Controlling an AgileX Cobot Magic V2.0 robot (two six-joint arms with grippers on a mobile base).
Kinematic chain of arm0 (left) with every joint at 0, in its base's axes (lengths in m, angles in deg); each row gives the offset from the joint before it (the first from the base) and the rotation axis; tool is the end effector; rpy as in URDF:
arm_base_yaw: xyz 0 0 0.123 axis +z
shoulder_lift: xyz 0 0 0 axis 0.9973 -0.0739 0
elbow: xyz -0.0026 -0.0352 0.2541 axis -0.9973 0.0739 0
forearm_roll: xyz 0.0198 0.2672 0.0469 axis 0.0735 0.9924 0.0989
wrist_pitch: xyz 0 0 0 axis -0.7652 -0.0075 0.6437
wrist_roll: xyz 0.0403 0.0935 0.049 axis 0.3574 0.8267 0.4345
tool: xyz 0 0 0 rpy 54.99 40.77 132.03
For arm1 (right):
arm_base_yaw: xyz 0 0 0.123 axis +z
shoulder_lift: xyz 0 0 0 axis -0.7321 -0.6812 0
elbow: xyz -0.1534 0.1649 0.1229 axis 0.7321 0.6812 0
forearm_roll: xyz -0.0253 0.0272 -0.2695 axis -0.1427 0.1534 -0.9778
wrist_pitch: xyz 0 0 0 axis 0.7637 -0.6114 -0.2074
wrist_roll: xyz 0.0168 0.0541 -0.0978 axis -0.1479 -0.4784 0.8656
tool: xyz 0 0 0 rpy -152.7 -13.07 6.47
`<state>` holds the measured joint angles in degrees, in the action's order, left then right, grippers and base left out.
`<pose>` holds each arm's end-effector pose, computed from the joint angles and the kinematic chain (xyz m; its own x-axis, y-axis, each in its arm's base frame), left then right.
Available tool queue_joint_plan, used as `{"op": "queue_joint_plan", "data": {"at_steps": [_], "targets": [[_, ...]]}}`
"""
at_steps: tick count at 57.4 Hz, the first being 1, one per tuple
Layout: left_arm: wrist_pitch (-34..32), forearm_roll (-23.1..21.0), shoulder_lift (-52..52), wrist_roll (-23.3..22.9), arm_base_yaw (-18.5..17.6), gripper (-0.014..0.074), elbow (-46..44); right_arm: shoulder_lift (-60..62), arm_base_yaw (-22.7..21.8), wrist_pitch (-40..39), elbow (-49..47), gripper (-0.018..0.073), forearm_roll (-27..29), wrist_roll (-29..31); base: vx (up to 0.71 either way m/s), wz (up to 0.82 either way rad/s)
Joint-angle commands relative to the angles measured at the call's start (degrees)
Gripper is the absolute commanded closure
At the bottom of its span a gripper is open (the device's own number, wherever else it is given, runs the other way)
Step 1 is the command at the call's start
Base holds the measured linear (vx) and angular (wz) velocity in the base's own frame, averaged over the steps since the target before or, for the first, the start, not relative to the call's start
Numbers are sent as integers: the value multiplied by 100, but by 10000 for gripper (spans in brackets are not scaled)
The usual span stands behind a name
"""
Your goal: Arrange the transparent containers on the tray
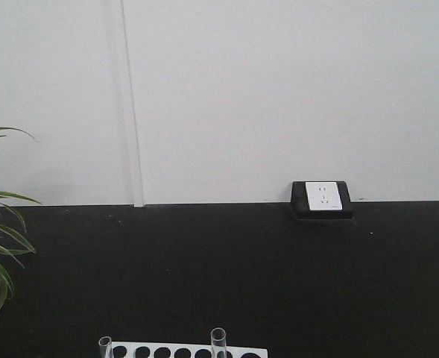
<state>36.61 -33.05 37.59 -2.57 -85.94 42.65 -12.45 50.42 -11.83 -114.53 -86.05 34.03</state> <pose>0.1997 0.0017 0.3086 -0.1526 0.0440 -0.9873 -0.0107 0.9989 0.0462 0.1872 0.0090 0.2839 -0.2447 -0.0049 -0.9696 -0.0387 0.9992 0.0048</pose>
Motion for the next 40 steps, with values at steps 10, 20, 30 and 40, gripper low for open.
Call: {"op": "queue_joint_plan", "data": {"at_steps": [10, 20, 30, 40], "targets": [[-1207, -28, -1098, -6, -33, 138, -187, -56, 0, -317, -169, 193, -33, 16, 0, 0], [-1839, -27, -1740, -621, -38, 111, -187, -56, 0, -268, -169, 132, -33, 16, 0, 0], [-1842, -27, -2190, -767, -219, 111, -158, -56, 0, -268, -169, 131, -45, 16, 0, 0], [-2710, -27, -2429, -773, -872, 113, 440, -89, 0, -195, -169, 131, -52, 16, 0, 0]]}}
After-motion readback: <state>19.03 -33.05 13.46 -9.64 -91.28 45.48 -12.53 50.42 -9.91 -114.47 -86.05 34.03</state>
